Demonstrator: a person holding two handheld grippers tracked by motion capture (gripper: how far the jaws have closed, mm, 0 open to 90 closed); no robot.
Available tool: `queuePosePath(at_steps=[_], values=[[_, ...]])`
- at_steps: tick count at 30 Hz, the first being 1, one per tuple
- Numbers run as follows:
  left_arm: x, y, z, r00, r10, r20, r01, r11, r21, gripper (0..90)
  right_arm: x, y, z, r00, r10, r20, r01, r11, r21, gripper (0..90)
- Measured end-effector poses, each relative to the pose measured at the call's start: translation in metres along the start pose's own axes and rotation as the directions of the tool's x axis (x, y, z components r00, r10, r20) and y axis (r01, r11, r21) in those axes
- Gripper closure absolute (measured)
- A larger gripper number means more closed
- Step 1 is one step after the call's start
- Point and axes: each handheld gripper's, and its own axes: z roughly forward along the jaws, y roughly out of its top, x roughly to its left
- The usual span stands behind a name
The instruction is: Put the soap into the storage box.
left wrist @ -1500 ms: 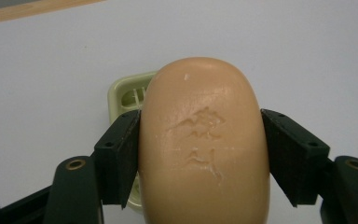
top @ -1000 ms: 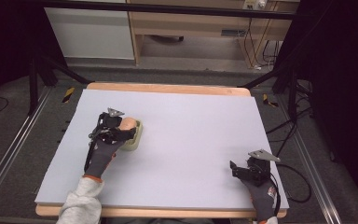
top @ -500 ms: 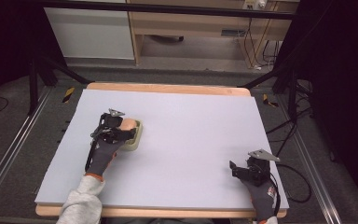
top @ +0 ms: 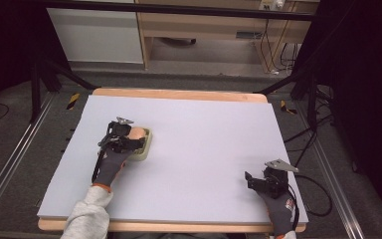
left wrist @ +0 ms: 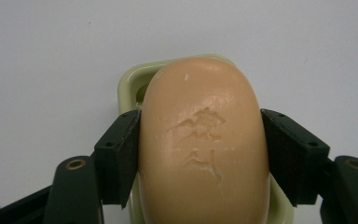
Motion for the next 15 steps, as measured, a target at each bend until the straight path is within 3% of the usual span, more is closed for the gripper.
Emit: queuePosePath(at_steps=[15], values=[[-0.0022, -0.0026, 0.0087, 1.0000, 0.005, -0.007, -0.005, 0.9999, 0.013, 31.4, 0.0000, 0.0000, 0.0000, 1.0000, 0.000, 0.000, 0.000, 1.0000, 0.000, 11.3]])
